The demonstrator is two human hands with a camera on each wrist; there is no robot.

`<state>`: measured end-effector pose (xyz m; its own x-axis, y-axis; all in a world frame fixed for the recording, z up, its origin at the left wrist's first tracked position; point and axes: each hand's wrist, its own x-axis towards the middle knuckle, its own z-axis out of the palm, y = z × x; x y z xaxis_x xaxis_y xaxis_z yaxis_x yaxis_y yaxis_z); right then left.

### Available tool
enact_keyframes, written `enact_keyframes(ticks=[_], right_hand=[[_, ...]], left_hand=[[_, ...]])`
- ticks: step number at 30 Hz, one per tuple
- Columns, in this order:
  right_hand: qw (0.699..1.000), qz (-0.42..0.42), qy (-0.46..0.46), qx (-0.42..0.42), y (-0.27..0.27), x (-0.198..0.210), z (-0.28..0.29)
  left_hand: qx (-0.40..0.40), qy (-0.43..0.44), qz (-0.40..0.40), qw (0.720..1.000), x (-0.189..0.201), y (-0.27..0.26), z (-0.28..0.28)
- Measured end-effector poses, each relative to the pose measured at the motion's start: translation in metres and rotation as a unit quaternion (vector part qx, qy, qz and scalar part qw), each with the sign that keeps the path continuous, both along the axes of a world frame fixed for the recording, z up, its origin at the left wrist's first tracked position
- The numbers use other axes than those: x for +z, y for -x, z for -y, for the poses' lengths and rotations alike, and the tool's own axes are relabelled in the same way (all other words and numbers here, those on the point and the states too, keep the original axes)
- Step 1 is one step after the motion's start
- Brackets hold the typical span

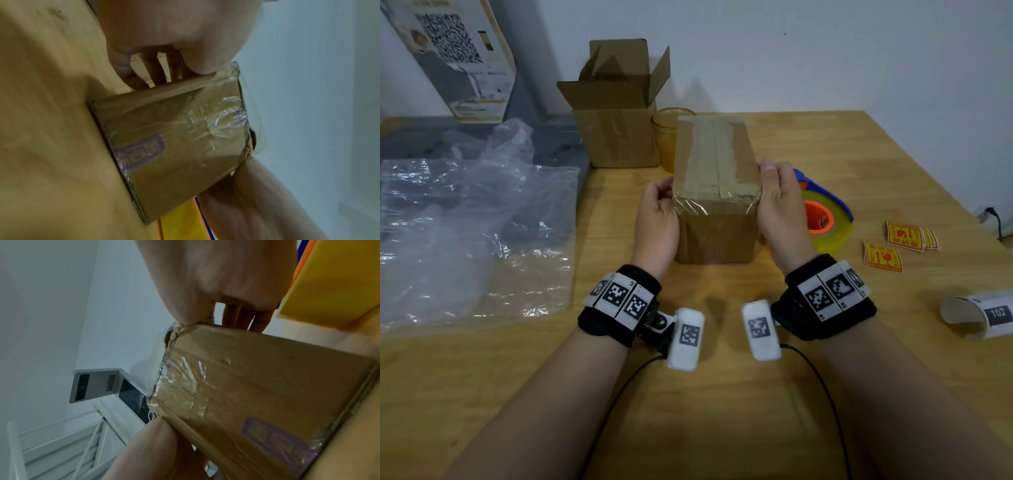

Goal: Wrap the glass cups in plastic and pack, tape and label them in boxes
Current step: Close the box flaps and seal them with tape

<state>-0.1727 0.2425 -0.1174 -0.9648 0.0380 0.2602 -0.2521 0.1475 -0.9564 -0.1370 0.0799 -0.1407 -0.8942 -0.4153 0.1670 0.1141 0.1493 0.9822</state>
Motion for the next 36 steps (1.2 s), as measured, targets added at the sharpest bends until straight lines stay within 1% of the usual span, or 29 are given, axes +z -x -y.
enact_keyframes(ticks=[3, 6, 8, 12, 14, 15, 17, 19, 21, 23, 24, 27, 29, 33, 36], right_hand=[[0.999, 0.037, -0.007, 0.002, 0.005, -0.003, -0.002], [0.992, 0.114, 0.055, 0.004, 0.012, -0.009, -0.006], [0.99, 0.125, 0.057, 0.005, 0.016, -0.013, -0.009], [0.994, 0.104, 0.004, 0.016, 0.017, -0.006, -0.013], [0.996, 0.089, -0.001, 0.016, 0.017, 0.0, -0.015], [0.997, 0.073, -0.002, 0.014, 0.016, 0.004, -0.015], [1.0, 0.013, -0.015, 0.019, 0.012, 0.015, -0.017], [0.997, -0.055, -0.034, 0.048, 0.007, 0.024, -0.019], [0.986, -0.094, -0.099, 0.095, 0.005, 0.024, -0.021], [0.971, -0.098, -0.174, 0.13, 0.004, 0.022, -0.022], [0.969, -0.091, -0.184, 0.136, 0.004, 0.021, -0.023], [0.969, -0.092, -0.183, 0.141, 0.004, 0.021, -0.025], [0.965, -0.099, -0.194, 0.147, 0.004, 0.022, -0.026], [0.961, -0.079, -0.198, 0.178, 0.004, 0.021, -0.032], [0.953, -0.076, -0.212, 0.201, 0.006, 0.019, -0.037]], left_hand=[[-0.032, -0.057, 0.033, 0.997, -0.001, 0.002, 0.005], [-0.044, -0.057, 0.054, 0.996, -0.002, 0.003, 0.006], [-0.049, -0.046, 0.063, 0.996, -0.001, 0.003, 0.008], [-0.062, -0.012, 0.068, 0.996, 0.001, 0.0, 0.013], [-0.042, -0.022, 0.053, 0.997, 0.011, -0.005, 0.014], [-0.031, -0.029, 0.027, 0.999, 0.018, -0.008, 0.016], [-0.033, 0.003, -0.044, 0.998, 0.033, -0.014, 0.021], [-0.087, 0.047, -0.096, 0.99, 0.042, -0.018, 0.025], [-0.152, 0.079, -0.103, 0.98, 0.042, -0.016, 0.022], [-0.168, 0.116, -0.108, 0.973, 0.037, -0.011, 0.017], [-0.163, 0.128, -0.117, 0.971, 0.035, -0.01, 0.016], [-0.156, 0.132, -0.147, 0.968, 0.029, -0.005, 0.02], [-0.158, 0.129, -0.152, 0.967, 0.027, -0.004, 0.021], [-0.172, 0.133, -0.143, 0.966, 0.027, -0.004, 0.025], [-0.2, 0.112, -0.125, 0.965, 0.027, -0.004, 0.033]])
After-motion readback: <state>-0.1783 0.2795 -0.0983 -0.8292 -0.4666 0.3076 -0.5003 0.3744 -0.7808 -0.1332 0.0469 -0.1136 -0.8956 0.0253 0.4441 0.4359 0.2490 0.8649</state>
